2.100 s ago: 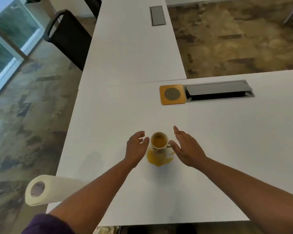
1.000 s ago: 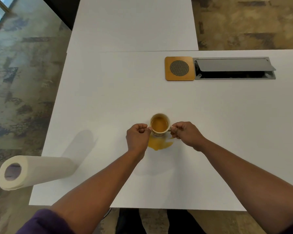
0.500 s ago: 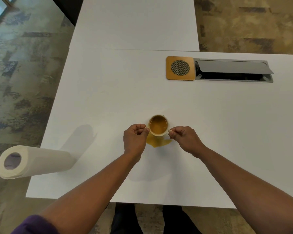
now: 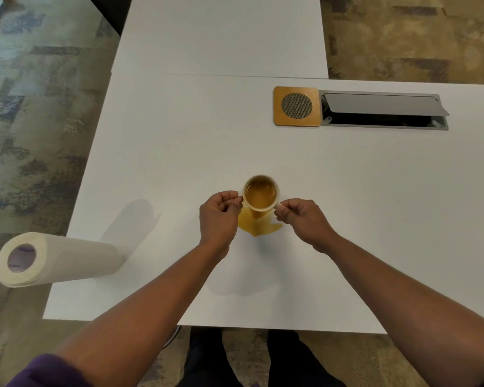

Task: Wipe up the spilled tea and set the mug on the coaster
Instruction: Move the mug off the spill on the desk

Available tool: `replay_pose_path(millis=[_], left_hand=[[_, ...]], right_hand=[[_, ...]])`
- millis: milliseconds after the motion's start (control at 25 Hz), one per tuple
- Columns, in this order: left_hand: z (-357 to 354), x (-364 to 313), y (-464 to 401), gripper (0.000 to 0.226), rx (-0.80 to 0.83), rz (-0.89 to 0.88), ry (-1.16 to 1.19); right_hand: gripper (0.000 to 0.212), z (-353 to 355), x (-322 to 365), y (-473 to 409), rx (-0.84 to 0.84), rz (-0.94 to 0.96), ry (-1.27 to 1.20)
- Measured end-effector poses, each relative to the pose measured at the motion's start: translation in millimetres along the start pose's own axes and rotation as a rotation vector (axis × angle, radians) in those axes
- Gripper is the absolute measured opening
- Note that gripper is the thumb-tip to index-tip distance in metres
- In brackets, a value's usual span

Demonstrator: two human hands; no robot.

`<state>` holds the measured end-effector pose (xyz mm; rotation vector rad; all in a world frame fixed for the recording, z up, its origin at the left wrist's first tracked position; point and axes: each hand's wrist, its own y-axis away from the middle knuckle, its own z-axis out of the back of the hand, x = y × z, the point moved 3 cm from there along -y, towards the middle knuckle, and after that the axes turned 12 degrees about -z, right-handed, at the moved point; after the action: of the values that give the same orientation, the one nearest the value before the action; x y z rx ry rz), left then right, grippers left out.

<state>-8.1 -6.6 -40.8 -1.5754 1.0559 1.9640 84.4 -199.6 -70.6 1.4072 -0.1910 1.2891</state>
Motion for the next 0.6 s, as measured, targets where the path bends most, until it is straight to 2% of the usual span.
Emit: replay_pose_path(millis=[600], left_hand=[[6.3, -3.2, 1.2, 0.031, 0.023, -0.003, 0.013]], right_hand=[[0.020, -6.8, 0.6, 2.4, 0.032, -0.013, -0.001]])
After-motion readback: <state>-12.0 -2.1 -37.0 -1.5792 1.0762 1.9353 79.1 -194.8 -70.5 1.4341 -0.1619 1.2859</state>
